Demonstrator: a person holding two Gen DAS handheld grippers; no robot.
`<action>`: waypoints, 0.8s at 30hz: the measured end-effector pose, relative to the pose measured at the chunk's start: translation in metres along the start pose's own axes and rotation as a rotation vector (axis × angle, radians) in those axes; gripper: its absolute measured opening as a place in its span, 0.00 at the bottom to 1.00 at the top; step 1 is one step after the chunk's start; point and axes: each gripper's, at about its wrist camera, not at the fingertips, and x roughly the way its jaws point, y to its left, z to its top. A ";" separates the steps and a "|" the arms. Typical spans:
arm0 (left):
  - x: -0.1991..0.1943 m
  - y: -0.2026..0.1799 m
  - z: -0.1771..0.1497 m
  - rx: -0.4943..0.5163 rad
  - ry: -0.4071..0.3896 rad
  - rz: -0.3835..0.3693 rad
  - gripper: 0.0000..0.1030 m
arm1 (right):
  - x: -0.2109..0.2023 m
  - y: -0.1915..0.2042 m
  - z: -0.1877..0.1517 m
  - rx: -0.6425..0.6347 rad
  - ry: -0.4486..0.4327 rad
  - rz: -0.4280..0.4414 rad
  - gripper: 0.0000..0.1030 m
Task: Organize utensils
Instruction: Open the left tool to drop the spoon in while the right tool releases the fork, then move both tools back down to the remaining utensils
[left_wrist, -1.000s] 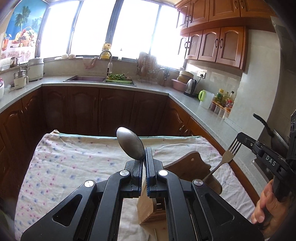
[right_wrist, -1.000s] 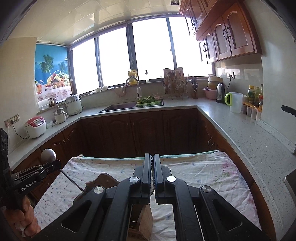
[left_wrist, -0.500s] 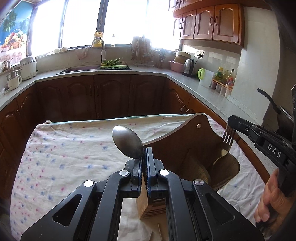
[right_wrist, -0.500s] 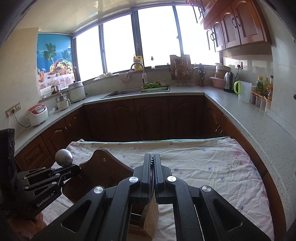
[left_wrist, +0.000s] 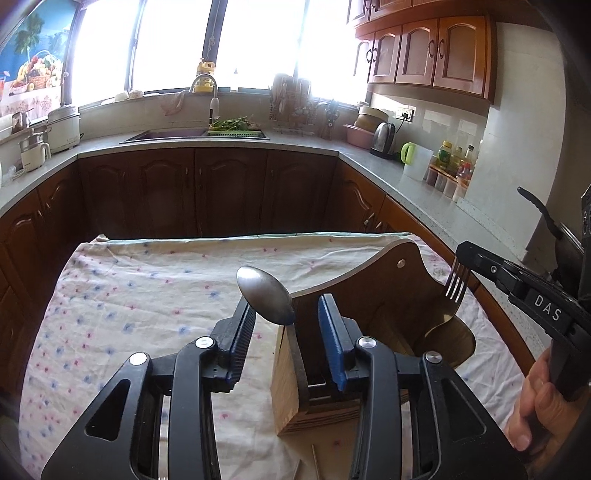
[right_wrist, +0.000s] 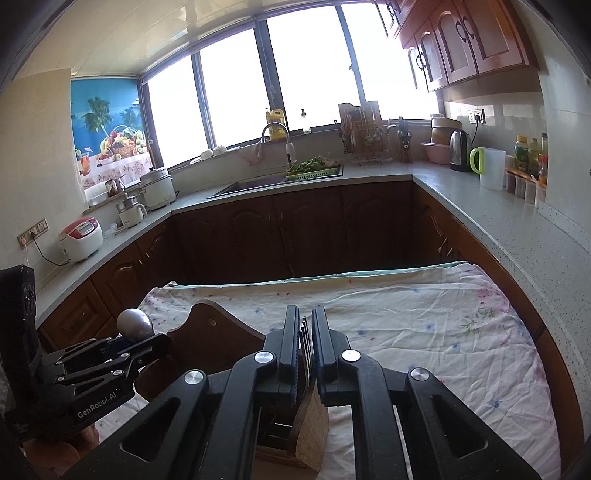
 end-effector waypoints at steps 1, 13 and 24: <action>-0.001 0.000 0.001 0.001 -0.003 0.000 0.36 | -0.001 -0.001 0.001 0.007 0.000 -0.001 0.10; -0.037 0.011 -0.008 -0.045 -0.032 0.015 0.75 | -0.040 -0.026 0.003 0.148 -0.067 0.021 0.73; -0.090 0.029 -0.045 -0.101 -0.040 0.031 0.89 | -0.089 -0.029 -0.028 0.207 -0.082 0.040 0.92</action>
